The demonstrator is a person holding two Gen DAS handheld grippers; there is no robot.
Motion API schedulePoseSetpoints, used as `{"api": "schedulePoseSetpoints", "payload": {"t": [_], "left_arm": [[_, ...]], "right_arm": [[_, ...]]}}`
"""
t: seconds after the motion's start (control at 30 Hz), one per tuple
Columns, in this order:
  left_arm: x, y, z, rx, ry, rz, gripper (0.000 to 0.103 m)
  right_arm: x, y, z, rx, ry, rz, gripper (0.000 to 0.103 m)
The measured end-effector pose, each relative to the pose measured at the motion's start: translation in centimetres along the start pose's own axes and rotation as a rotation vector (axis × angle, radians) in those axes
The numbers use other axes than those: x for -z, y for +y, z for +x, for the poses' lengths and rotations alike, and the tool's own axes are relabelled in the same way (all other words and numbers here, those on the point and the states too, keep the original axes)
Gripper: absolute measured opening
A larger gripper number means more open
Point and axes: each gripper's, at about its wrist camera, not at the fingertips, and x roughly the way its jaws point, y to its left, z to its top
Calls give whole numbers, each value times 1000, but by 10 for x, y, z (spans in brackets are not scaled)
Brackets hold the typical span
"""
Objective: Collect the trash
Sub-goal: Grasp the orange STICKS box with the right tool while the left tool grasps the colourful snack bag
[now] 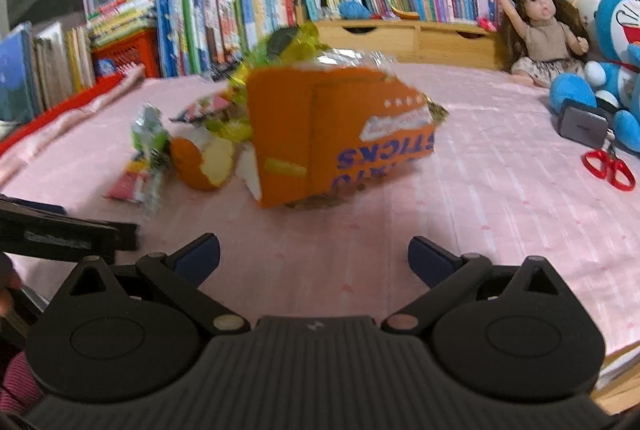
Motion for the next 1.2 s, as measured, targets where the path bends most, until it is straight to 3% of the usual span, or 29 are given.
{"api": "schedulePoseSetpoints", "payload": {"t": [0.17,0.33,0.5,0.7,0.87,0.93,1.0,1.2], "left_arm": [[-5,0,-11,15,-80,15,99],[-11,6,-20,43,-168,-39,78],[-11,6,-17,102,-174,-65,72],[-6,-7,-4,50,-165,-26,72],[-7,-6,6,43,-149,-63,71],[-8,-4,9,41,-142,-74,52],[-8,0,14,34,-112,-98,42],[-5,4,4,47,-146,-114,39]], "right_arm": [[-11,-1,-10,-50,-66,27,99],[-22,-4,-8,-71,-85,100,87],[-27,-5,1,-36,-77,165,79],[-29,-16,18,10,-16,225,49],[-32,-20,15,20,-25,197,36],[-36,-23,12,41,-44,190,31],[-39,-27,9,57,-57,197,28],[-42,-39,-5,109,-108,197,22]]}}
